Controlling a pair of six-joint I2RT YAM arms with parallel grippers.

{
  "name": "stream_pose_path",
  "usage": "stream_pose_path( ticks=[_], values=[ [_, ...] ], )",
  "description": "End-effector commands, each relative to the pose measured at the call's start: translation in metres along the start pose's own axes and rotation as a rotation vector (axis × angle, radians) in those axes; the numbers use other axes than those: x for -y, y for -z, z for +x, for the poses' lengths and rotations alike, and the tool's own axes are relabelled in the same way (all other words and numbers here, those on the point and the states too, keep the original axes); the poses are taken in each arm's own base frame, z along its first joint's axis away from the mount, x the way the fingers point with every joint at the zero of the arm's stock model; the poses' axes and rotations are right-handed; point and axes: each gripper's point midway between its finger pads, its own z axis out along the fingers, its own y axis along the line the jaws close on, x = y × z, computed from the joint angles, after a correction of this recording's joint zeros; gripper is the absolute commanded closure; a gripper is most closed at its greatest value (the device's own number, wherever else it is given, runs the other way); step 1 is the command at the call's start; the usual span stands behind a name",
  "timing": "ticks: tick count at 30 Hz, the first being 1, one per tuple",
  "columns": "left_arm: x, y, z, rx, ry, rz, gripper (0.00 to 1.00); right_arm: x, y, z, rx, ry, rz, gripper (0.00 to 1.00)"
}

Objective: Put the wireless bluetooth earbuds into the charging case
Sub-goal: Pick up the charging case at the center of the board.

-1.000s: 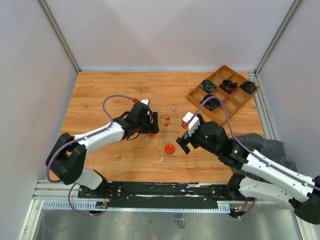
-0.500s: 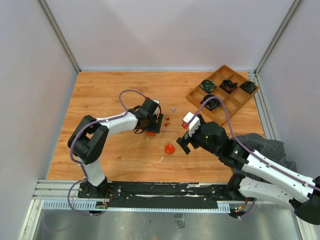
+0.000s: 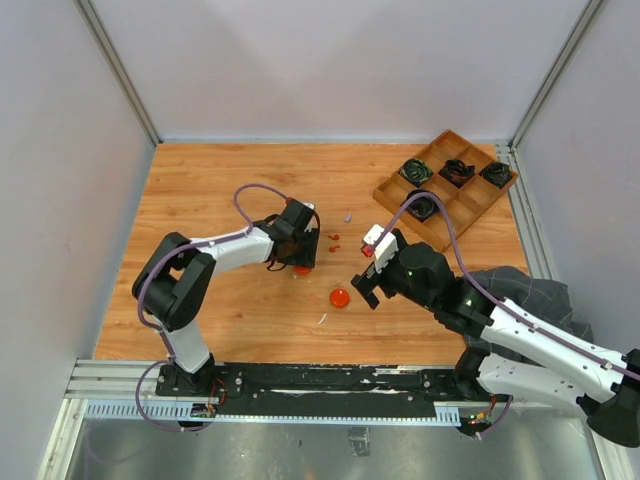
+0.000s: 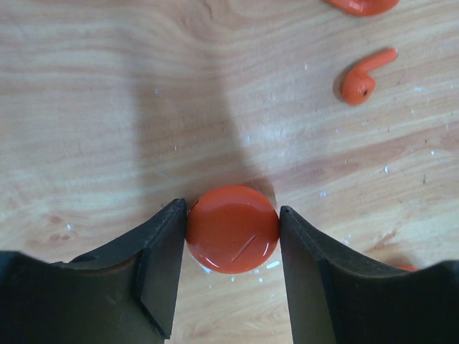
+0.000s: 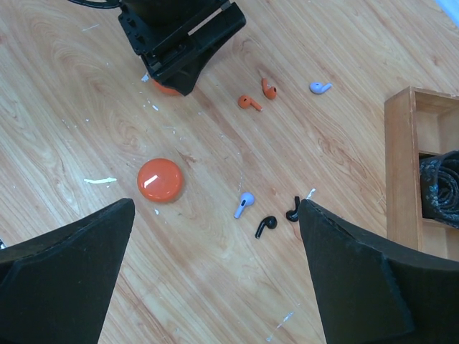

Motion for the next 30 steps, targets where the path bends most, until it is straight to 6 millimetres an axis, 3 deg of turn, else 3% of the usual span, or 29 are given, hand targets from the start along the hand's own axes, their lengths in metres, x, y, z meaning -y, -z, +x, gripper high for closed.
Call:
stream_pose_path(
  ticks=[1, 4, 16, 19, 24, 30],
  values=[
    [0.003, 0.012, 0.009, 0.008, 0.118, 0.032, 0.55, -0.003, -0.006, -0.006, 0.032, -0.038, -0.013, 0.02],
    [0.009, 0.024, 0.001, 0.06, 0.189, 0.065, 0.61, -0.011, -0.012, -0.007, 0.038, -0.059, -0.047, 0.03],
    [0.028, 0.085, -0.037, 0.304, 0.532, 0.253, 0.68, -0.028, -0.039, -0.024, 0.151, -0.268, -0.087, 0.08],
    [0.034, 0.098, -0.04, 0.342, 0.635, 0.336, 0.68, -0.029, -0.047, -0.026, 0.185, -0.341, -0.077, 0.11],
    [0.039, 0.115, -0.043, 0.375, 0.792, 0.439, 0.77, -0.03, -0.054, -0.038, 0.276, -0.426, -0.076, 0.16],
    [0.044, 0.132, -0.046, 0.404, 0.915, 0.553, 0.78, -0.028, -0.064, -0.043, 0.325, -0.483, -0.056, 0.24]
  ],
)
